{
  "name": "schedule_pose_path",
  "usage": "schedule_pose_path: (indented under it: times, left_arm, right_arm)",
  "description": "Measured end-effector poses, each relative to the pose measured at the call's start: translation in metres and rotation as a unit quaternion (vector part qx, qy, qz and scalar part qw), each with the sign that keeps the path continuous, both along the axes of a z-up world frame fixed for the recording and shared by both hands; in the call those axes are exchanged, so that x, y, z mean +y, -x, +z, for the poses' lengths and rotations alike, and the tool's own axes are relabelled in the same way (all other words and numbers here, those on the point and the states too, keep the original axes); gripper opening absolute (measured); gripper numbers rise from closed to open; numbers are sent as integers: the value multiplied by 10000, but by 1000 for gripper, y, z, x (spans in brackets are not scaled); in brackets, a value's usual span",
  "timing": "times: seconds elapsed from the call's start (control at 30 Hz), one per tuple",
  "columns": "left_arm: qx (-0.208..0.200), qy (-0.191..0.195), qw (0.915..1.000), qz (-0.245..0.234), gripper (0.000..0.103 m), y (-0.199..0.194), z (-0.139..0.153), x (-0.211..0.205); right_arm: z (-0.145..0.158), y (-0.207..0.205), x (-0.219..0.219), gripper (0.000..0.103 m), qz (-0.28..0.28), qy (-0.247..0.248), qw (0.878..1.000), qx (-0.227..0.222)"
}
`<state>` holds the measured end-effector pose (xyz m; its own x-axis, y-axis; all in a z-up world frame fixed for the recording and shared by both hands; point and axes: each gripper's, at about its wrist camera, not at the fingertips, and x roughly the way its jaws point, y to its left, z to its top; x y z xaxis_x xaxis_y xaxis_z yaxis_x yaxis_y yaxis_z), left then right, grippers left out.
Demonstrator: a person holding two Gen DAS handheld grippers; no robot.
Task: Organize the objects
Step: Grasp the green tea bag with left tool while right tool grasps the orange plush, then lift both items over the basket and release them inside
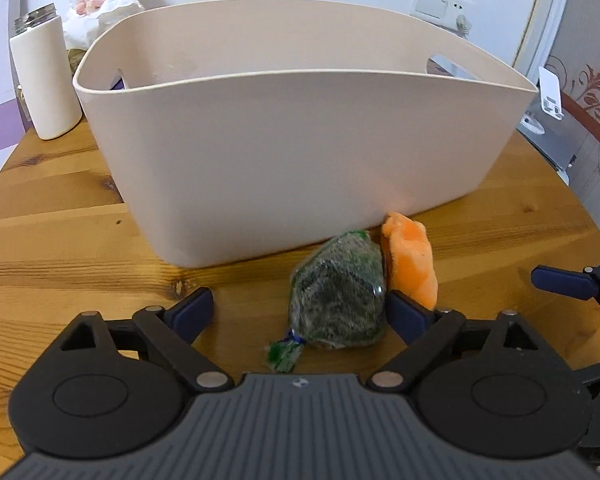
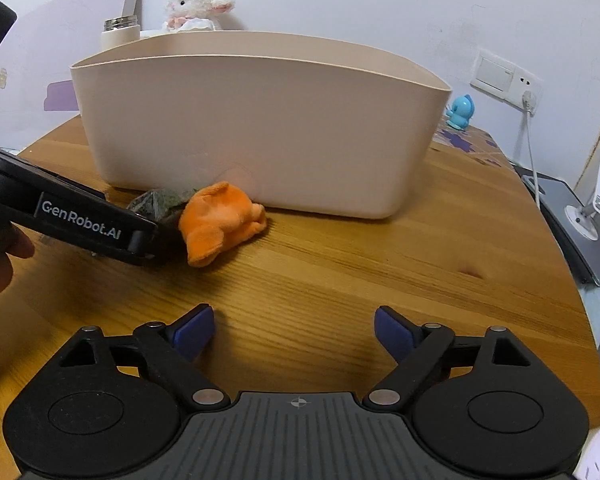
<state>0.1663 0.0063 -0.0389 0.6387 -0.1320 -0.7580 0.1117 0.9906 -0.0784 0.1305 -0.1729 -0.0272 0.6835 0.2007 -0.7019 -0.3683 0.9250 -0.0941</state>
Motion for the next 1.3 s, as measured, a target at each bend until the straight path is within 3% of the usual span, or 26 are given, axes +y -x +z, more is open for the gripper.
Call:
schedule_pose_path:
  times: [0.4,0.53,0.9,1.07,1.23,1.3]
  left_arm:
    - [-127,-71,9999,78,98,-2,-2,6]
    - [-129,-25,9999,-59,103,-5,-3,14]
    - [-91,26,10000,1,100,-4,-2,21]
    - [58,62,10000,22,87,-6,3,17]
    - [83,171,9998,-80,69,-3,7,15]
    - [111,159,9998,-79,68,-4,8,11]
  right_arm:
    - [-8,-24,21,103,111,-285,9995,-95]
    - [-9,-29,25,103,173,-315,9992,-177]
    - [-11,-37,20,101,194,-426,9985,-290]
    - [-7,-37,21,82,286,-513,9979,-272]
    - [-3,-30,26,42,454,-600,9968,-275]
    - [-3,-27,28,32,494,-576,9967,-290]
